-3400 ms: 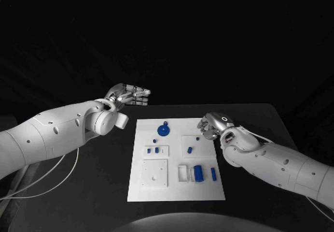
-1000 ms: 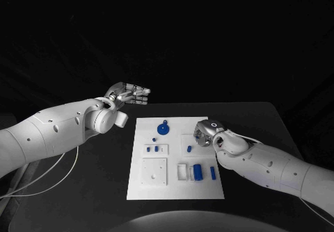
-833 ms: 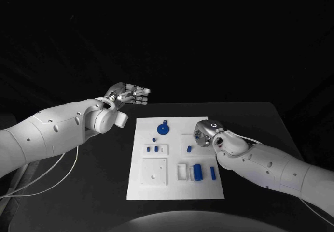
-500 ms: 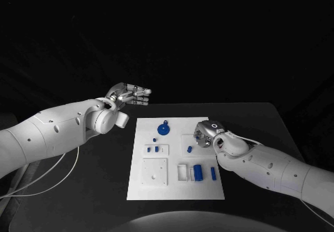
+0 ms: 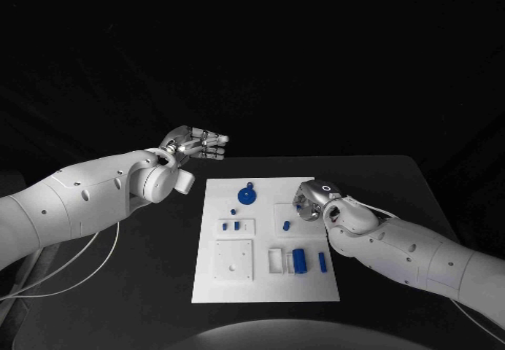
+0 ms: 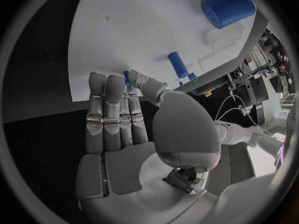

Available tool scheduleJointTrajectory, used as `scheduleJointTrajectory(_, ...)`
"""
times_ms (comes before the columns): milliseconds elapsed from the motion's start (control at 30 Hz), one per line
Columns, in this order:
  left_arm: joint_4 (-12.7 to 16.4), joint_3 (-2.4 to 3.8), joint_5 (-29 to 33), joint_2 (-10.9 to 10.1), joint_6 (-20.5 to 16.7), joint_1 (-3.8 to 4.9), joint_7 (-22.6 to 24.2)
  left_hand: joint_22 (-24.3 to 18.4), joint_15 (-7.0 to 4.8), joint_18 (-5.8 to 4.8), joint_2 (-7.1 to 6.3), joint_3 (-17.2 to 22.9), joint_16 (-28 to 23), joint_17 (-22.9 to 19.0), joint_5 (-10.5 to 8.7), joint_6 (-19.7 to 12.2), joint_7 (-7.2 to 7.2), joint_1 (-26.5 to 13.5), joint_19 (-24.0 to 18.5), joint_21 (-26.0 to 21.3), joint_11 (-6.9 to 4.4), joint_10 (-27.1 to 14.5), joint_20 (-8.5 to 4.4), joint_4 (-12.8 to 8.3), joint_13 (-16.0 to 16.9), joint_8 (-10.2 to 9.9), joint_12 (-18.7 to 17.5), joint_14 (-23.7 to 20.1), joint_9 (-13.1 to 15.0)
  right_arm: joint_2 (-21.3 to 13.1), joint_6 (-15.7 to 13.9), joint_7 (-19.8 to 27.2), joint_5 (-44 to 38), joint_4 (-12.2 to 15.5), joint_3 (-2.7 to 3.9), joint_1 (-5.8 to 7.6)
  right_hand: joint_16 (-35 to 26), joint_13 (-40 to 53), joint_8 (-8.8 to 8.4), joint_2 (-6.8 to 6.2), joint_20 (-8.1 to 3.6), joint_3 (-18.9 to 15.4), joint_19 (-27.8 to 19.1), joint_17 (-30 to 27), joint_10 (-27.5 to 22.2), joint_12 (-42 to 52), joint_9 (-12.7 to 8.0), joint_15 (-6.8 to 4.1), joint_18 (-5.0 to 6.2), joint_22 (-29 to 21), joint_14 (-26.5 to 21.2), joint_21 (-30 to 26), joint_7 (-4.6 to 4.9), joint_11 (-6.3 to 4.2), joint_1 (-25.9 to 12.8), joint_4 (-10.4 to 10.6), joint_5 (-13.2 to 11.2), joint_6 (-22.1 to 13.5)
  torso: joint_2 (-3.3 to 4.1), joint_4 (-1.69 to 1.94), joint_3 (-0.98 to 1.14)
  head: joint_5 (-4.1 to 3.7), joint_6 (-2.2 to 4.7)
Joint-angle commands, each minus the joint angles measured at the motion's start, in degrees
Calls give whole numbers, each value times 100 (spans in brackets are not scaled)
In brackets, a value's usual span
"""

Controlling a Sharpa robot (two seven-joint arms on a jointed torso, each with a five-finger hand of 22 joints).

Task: Assemble the parts on the task board

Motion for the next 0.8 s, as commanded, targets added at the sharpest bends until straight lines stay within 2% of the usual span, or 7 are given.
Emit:
scheduleJointTrajectory(33,-4,4,-32,13,86,6,36,-9,7,93,41,-15,23,7,-11,-38,1,-4,-16,8,13,-45,5,32,1,-10,8,-16,2,-34,184,112,379,58,67,37,-1,17,-8,72,-3,-38,45,9,127,19,8,-36,109,95,-3,-49,6,-80,-6,12,39,33,0,-3,5,0,3)
scheduleJointTrajectory(333,-34,4,-29,21,100,6,58,-9,6,90,41,-44,22,7,-14,-49,3,-50,-17,7,14,-51,2,73,2,-13,7,-21,1,-159,308,203,651,272,261,74,-23,17,-8,97,1,-88,43,7,111,19,10,-31,106,100,-6,-87,12,-75,-12,0,83,18,-2,-10,7,5,3)
scheduleJointTrajectory(500,-48,5,-29,20,105,6,62,-9,6,90,41,-44,22,7,-14,-49,3,-50,-17,7,14,-51,2,73,2,-13,7,-21,1,-263,276,233,738,529,374,81,-23,17,-8,97,1,-88,43,7,111,19,10,-31,106,100,-6,-87,12,-75,-12,0,83,18,-1,-5,10,37,9)
scheduleJointTrajectory(633,-59,5,-29,18,102,6,61,-9,6,90,41,-44,22,7,-14,-49,3,-50,-17,7,14,-51,2,73,2,-13,7,-21,1,-342,230,256,796,822,415,79,-26,17,-7,108,0,-95,51,8,112,18,11,-33,107,101,-2,-96,11,-75,-16,-5,83,21,-5,-9,7,98,27)
scheduleJointTrajectory(800,-64,4,-29,21,103,6,62,-9,6,90,41,-44,22,7,-14,-49,3,-50,-17,7,14,-51,2,73,2,-13,7,-21,1,-418,71,368,862,1267,433,15,-34,17,-8,112,-2,-100,55,7,111,19,11,-33,112,101,-1,-106,12,-75,-17,-12,91,18,-1,-5,7,250,10)
